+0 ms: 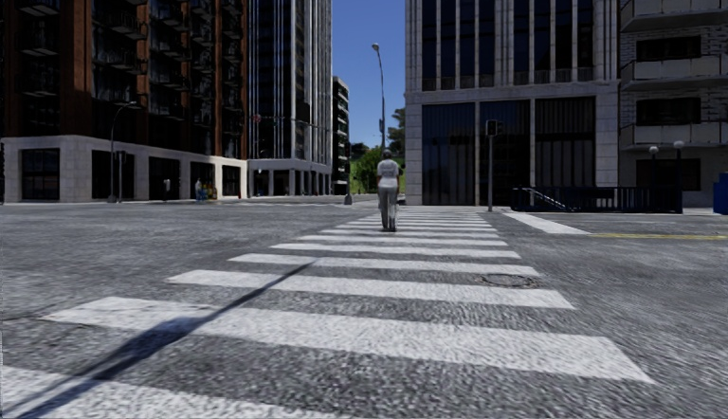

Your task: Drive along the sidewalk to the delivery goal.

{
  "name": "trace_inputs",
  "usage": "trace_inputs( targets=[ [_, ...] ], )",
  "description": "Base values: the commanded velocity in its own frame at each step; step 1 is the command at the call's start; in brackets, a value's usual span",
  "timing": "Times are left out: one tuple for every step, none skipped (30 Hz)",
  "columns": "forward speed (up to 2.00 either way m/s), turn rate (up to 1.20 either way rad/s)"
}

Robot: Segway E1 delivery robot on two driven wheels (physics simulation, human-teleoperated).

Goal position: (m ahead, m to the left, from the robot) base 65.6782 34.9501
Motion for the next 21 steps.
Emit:
trace_inputs(
  targets=[
    [2.00,-0.51],
    [2.00,-0.51],
    [2.00,-0.51],
    [2.00,-0.51],
    [2.00,-0.51],
    [2.00,-0.51],
    [2.00,-0.51],
    [2.00,-0.50],
    [2.00,-0.35],
    [2.00,-0.13],
    [2.00,0.00],
    [2.00,0.00],
    [2.00,0.00],
    [2.00,0.00],
    [2.00,0.00],
    [2.00,0.00],
    [2.00,0.00],
    [2.00,0.00],
    [2.00,0.00],
    [2.00,0.00],
    [2.00,0.00]
  ],
)
